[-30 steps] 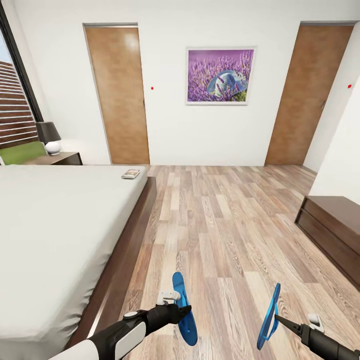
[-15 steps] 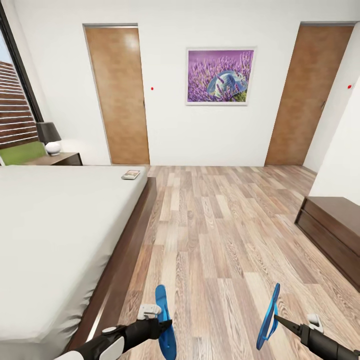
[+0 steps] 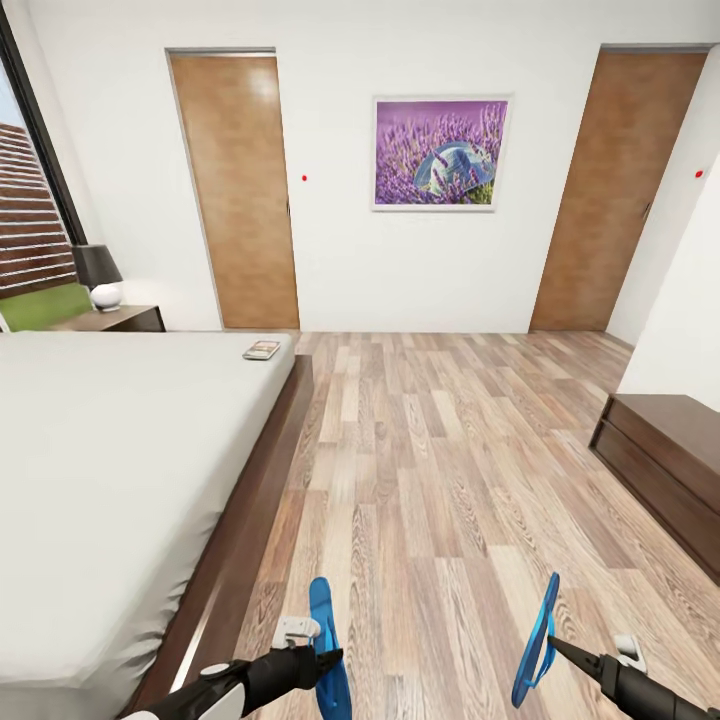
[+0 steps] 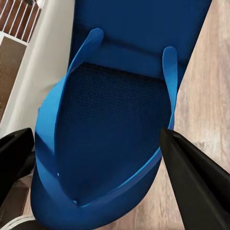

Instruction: In the bedroom, move the book from the bed onto either nightstand, and place the two sandals side by side next to the bed.

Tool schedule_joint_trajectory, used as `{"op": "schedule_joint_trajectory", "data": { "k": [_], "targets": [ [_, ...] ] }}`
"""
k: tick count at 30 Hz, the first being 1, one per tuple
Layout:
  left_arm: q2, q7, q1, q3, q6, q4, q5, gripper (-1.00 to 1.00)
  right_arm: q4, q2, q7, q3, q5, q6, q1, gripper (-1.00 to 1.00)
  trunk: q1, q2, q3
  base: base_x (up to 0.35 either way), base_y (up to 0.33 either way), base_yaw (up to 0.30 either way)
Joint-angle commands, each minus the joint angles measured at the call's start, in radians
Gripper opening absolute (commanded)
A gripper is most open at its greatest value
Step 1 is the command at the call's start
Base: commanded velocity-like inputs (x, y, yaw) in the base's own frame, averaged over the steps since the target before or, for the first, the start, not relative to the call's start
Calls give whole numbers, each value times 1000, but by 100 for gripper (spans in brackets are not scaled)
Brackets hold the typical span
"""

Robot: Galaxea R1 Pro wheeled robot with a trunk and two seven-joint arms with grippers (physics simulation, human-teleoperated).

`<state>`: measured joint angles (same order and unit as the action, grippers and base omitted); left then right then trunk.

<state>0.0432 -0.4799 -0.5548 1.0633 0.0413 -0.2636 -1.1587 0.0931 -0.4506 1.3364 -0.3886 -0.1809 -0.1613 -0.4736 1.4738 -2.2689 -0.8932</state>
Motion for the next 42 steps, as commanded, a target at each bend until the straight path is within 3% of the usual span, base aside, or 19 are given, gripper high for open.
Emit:
{"op": "schedule_joint_trajectory", "data": {
  "k": [1, 17, 23, 42],
  "targets": [
    [1, -1, 3, 7, 5, 0, -7, -100, -1, 0, 3, 8, -10, -11, 0, -100, -4, 7, 2, 0, 0, 0],
    [-5, 0, 16, 9, 22, -2, -6, -100, -9, 0, 3, 9, -10, 37, 0, -100, -12, 21, 9, 0, 0, 0],
    [-27, 2, 28, 9, 22, -2, -6, -100, -16, 0, 3, 9, -9, 39, 0, -100, -12, 21, 9, 0, 0, 0],
    [-28, 3, 38, 9, 20, -2, -7, -100, -19, 1, 3, 8, -10, 59, 0, -100, -12, 21, 9, 0, 0, 0]
  ]
}}
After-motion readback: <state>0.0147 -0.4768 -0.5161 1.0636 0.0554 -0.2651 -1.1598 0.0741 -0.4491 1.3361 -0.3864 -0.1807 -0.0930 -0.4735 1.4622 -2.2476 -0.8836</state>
